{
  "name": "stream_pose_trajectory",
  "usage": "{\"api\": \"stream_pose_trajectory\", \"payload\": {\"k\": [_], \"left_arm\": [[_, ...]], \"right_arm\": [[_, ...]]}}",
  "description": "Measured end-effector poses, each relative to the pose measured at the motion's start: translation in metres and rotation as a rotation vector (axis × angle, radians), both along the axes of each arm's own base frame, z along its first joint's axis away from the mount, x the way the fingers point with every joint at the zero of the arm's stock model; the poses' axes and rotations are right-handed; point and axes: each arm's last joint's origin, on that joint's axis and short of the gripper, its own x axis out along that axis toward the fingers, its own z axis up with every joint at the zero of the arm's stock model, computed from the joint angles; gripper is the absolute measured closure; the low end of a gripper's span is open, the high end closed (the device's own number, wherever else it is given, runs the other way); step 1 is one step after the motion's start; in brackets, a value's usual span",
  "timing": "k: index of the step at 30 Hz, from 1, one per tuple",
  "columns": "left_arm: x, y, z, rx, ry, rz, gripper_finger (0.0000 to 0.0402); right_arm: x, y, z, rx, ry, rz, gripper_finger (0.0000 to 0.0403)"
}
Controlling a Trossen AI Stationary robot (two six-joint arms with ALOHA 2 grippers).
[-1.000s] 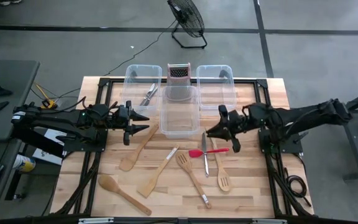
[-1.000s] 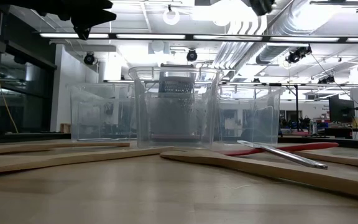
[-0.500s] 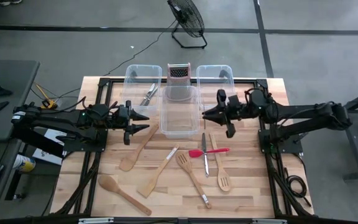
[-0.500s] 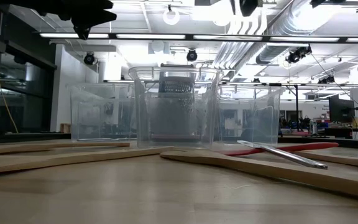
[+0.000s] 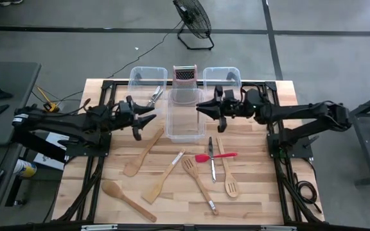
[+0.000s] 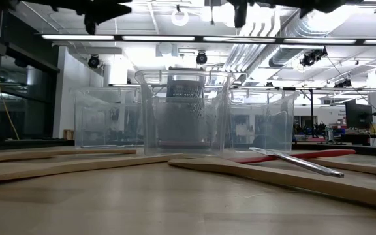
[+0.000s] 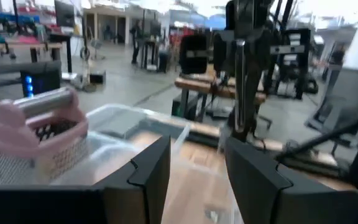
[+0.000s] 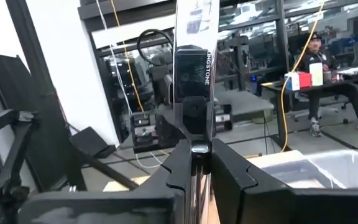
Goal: Pick & Place Kitchen Items
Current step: Put the silver knife into the left transparent bin
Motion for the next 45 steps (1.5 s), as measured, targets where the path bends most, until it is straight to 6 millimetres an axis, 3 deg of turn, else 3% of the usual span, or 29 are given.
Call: {"api": "stream_pose_trajectory", "payload": {"k": [4, 11, 20, 27, 39, 45], "left_arm": [[0.02, -0.001, -0.005, 0.004, -0.03, 0.001, 0.025], [0.06, -0.003, 0.008, -0.001, -0.04, -0.01, 0.0242], [0.092, 0.002, 0.021, -0.092, -0.059, -0.022, 0.0169], [0.118, 0.003, 0.021, -0.103, 0.018, -0.066, 0.016], [0.128, 0.003, 0.033, -0.099, -0.01, -0.037, 0.0164], [0.128, 0.004, 0.033, -0.137, -0.021, -0.032, 0.022]], "right_arm": [[0.021, -0.005, 0.01, -0.026, -0.01, -0.01, 0.0371], [0.048, -0.019, 0.012, -0.028, 0.022, 0.025, 0.0371], [0.046, -0.027, 0.017, -0.055, 0.008, 0.103, 0.0371], [0.045, -0.028, 0.017, -0.07, 0.001, 0.127, 0.0371], [0.045, -0.027, 0.016, -0.084, 0.009, 0.152, 0.0371], [0.045, -0.027, 0.016, -0.085, 0.01, 0.166, 0.0371]]}}
